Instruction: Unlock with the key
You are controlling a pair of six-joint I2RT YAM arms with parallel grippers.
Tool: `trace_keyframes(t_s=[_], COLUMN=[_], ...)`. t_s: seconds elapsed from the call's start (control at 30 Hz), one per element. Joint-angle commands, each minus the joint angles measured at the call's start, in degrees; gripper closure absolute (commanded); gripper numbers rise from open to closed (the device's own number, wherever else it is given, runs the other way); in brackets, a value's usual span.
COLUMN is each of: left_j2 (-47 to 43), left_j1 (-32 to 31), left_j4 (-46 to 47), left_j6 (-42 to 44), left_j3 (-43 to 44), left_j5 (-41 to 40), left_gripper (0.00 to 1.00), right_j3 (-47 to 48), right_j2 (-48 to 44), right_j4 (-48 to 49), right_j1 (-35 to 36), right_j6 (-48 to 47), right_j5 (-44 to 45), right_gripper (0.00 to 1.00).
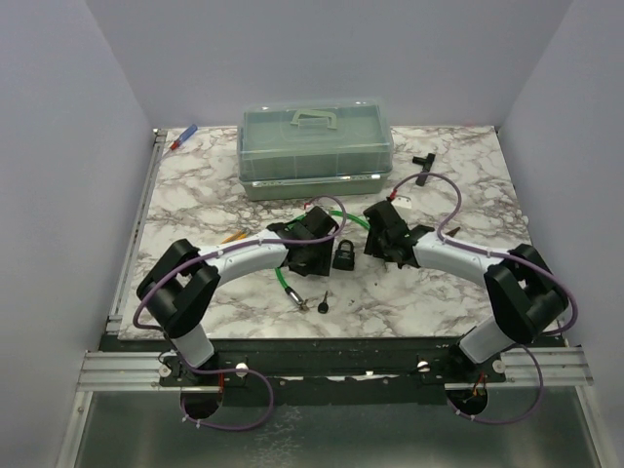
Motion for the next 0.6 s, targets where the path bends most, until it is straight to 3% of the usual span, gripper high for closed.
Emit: trace_keyframes(t_s=[0.0, 0.1, 0.23, 0.37, 0.57], left_j2=[-3.7, -7.0, -13.6, -21.3, -28.5], left_j1=[0.0, 0.0, 0.0, -0.2, -0.6], left_j4=[-0.2, -0.4, -0.2, 3.6, 8.2], left_j6=[-1.1, 0.5, 4.4, 7.5, 6.8], left_j3=[0.0, 0.0, -1.5, -5.0, -11.1], left_j5=[-4.2, -8.3, -15.7, -19.2, -9.0], left_gripper=[0.38, 0.35, 0.26, 0.03, 0.01], right_j3=[1.5, 1.6, 3.2, 7.4, 14.6], right_j2=[-5.3, -7.4, -7.9, -4.7, 4.3], right_j4=[-2.9, -3.7, -4.7, -7.1, -13.8], right_j1=[-0.4, -0.4, -0.3, 0.0, 1.0], right_j6=[0.0, 3.0, 7.5, 8.1, 7.8], right_j5=[-3.6, -10.9, -16.8, -18.5, -17.2], right_gripper=[0.45, 0.25, 0.12, 0.09, 0.07])
